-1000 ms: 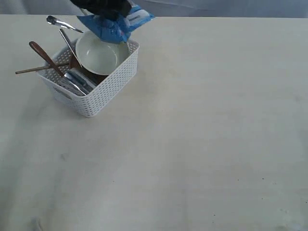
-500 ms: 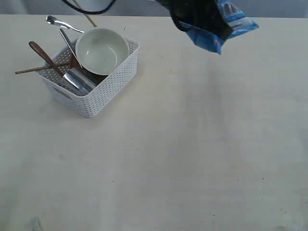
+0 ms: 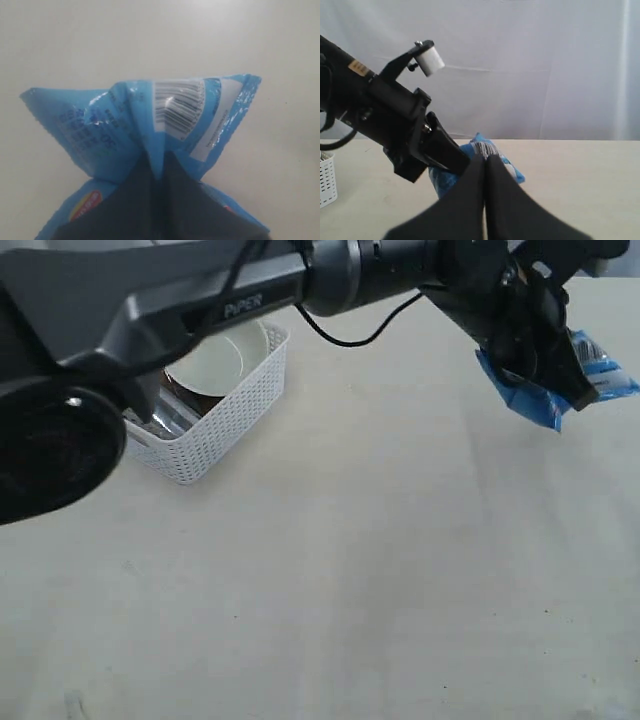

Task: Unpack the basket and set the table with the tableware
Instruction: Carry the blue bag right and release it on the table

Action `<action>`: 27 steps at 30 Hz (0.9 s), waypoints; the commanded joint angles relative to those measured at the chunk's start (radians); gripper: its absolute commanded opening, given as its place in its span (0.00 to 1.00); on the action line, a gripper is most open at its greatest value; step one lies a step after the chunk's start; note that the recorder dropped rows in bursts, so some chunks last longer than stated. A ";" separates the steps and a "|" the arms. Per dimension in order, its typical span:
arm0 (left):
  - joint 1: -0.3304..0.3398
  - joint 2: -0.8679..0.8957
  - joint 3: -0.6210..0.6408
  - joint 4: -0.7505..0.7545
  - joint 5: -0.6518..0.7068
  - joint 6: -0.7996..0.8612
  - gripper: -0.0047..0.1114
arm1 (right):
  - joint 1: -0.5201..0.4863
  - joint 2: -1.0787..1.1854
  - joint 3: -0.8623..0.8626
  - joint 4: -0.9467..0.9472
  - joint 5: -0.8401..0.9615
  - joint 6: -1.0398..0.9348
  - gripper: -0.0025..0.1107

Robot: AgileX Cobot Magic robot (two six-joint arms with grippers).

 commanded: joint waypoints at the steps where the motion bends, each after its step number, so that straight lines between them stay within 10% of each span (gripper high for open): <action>1: -0.004 0.054 -0.038 -0.003 0.010 -0.009 0.04 | -0.006 -0.007 0.002 -0.001 -0.007 0.002 0.02; 15: -0.004 0.132 -0.038 0.015 -0.101 -0.012 0.06 | -0.006 -0.007 0.002 -0.001 -0.007 0.002 0.02; 23: -0.004 0.132 -0.038 0.015 -0.114 -0.012 0.50 | -0.006 -0.007 0.002 -0.001 -0.007 0.002 0.02; 27: -0.004 0.132 -0.038 0.015 -0.114 -0.012 0.55 | -0.006 -0.007 0.002 -0.001 -0.007 0.002 0.02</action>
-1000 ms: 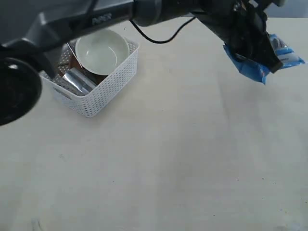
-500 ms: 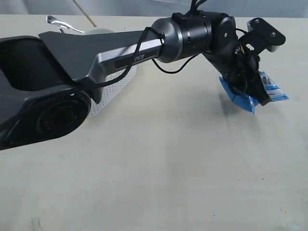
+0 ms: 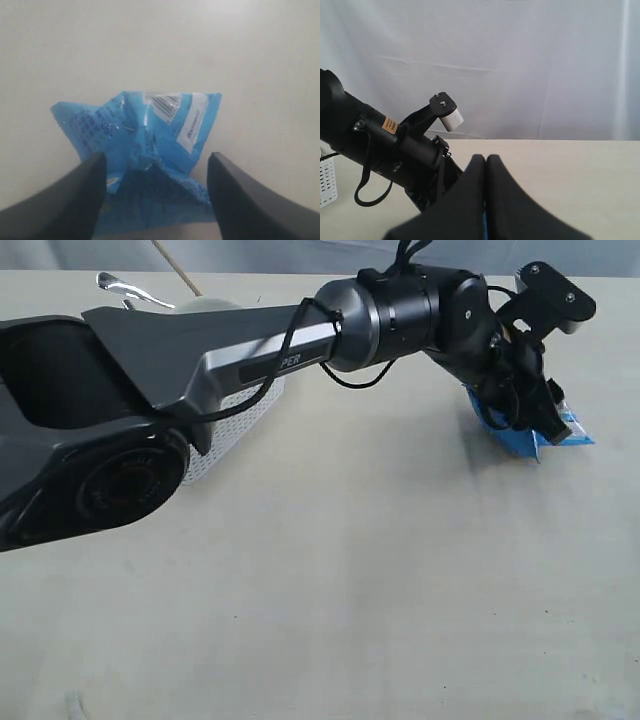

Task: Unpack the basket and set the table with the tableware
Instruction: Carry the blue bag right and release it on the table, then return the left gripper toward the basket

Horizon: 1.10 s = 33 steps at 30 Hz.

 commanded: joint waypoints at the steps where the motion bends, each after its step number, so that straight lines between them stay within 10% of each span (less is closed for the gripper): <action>1: -0.002 -0.006 -0.005 0.004 -0.008 -0.007 0.55 | -0.006 -0.007 0.002 -0.001 -0.007 0.002 0.02; 7: 0.004 -0.063 -0.005 0.004 0.055 -0.009 0.47 | -0.006 -0.007 0.002 -0.001 -0.007 0.002 0.02; 13: 0.047 -0.169 -0.005 0.004 0.206 -0.038 0.05 | -0.006 -0.007 0.002 -0.001 -0.007 0.002 0.02; 23: 0.188 -0.350 0.000 -0.005 0.533 -0.147 0.04 | -0.006 -0.007 0.002 -0.001 -0.007 0.002 0.02; 33: 0.264 -0.697 0.396 -0.005 0.367 -0.125 0.04 | -0.006 -0.007 0.002 -0.001 -0.007 0.002 0.02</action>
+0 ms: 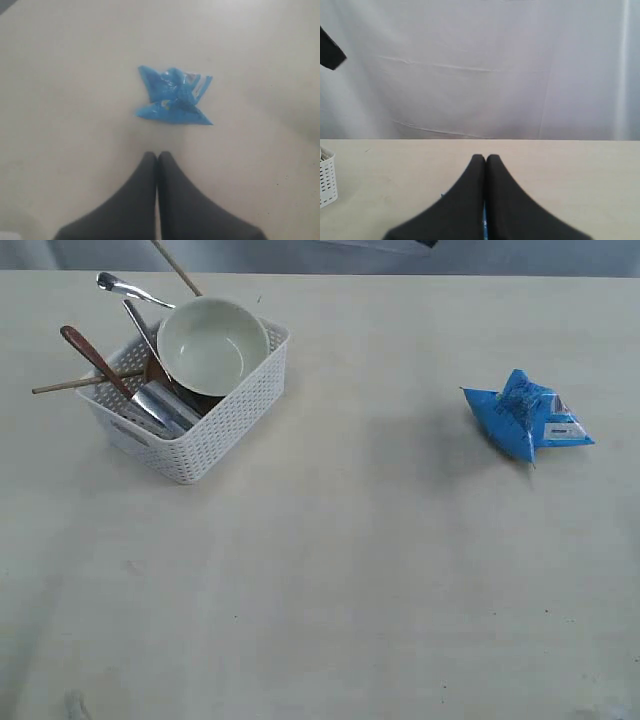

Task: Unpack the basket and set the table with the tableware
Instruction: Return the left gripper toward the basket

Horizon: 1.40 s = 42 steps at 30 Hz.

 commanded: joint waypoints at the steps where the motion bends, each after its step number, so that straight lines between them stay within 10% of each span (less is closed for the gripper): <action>1: 0.061 -0.170 0.238 0.002 -0.129 0.012 0.04 | -0.006 -0.007 0.002 -0.001 -0.007 0.002 0.02; 13: 0.238 -0.619 1.004 0.002 -0.683 0.091 0.04 | -0.006 -0.007 0.002 -0.001 0.013 0.023 0.02; 42: 0.245 -1.279 1.622 0.002 -1.147 0.039 0.04 | -0.006 -0.007 0.002 -0.001 0.013 0.023 0.02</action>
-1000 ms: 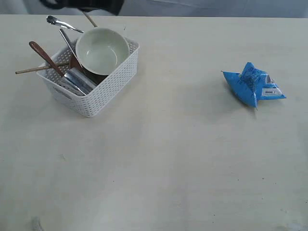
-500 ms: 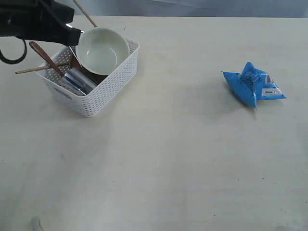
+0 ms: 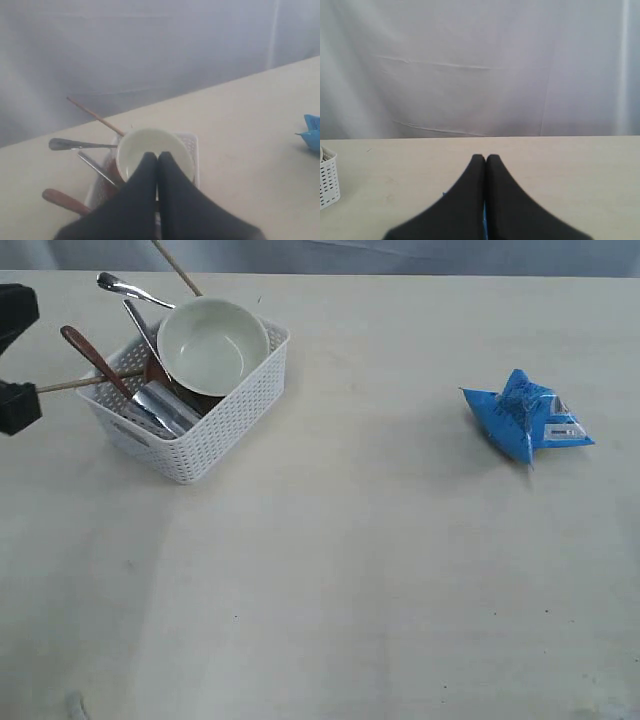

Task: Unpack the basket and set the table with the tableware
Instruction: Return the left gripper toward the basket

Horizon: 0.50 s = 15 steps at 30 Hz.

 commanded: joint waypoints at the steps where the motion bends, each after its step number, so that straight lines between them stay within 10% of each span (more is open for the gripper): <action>1: 0.002 -0.109 0.049 -0.016 -0.096 0.007 0.04 | -0.006 -0.007 0.002 -0.001 0.003 0.003 0.02; 8: 0.066 -0.138 0.079 -0.343 -0.292 0.233 0.04 | -0.006 -0.007 0.002 0.339 -0.233 0.338 0.02; 15: 0.176 -0.002 0.019 -0.473 -0.139 0.389 0.04 | -0.006 -0.007 0.002 0.514 -0.372 0.470 0.02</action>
